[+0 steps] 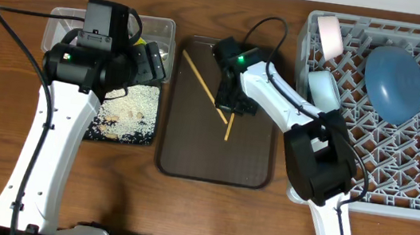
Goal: Sort waste into correct bins and load items into the dishwasher rack
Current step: 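Reach the right gripper to the wooden chopsticks on the brown tray, then grasp one chopstick with the right gripper and lift it, then insert the chopstick upright into the rack with the right gripper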
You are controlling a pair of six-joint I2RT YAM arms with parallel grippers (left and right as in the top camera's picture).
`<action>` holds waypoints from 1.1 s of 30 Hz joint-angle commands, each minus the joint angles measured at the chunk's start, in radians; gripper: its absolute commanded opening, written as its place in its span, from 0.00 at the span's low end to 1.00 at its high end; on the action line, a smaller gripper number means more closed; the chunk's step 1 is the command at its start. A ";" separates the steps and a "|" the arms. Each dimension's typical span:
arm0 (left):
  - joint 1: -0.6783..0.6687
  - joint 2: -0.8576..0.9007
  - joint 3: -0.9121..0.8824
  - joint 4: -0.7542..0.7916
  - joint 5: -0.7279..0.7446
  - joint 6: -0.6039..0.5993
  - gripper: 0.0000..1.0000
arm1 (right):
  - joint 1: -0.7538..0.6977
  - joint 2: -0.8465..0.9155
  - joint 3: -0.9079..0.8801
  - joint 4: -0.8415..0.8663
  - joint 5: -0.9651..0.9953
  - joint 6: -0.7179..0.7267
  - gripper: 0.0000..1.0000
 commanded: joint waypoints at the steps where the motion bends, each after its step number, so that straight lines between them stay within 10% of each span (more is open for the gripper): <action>1: 0.004 0.003 -0.003 -0.003 -0.009 0.006 0.89 | 0.014 0.040 0.002 -0.014 -0.045 -0.062 0.01; 21: 0.004 0.003 -0.003 -0.003 -0.009 0.006 0.89 | -0.156 -0.335 0.145 -0.131 -0.095 -0.608 0.01; 33: 0.004 0.003 -0.003 -0.003 -0.009 0.006 0.89 | -0.397 -0.537 0.128 -0.414 0.260 -0.700 0.01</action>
